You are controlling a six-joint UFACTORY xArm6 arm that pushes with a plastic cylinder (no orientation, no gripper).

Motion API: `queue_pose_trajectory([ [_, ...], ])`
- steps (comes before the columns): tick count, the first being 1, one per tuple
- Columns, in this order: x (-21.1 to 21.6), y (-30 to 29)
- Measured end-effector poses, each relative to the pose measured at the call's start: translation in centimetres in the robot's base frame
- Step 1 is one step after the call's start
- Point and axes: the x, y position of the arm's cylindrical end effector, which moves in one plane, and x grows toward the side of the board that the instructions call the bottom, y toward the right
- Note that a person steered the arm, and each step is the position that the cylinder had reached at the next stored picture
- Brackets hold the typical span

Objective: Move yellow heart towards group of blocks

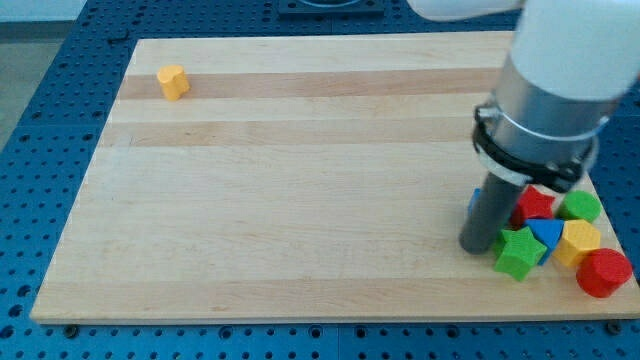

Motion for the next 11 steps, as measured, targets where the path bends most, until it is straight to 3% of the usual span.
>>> queue_pose_trajectory([
  [3, -19.8, -16.4],
  [5, -28.9, -32.2],
  [6, -29.4, -38.4],
  [7, -27.4, -39.3],
  [9, -26.9, -38.1],
  [11, -21.3, -31.9],
])
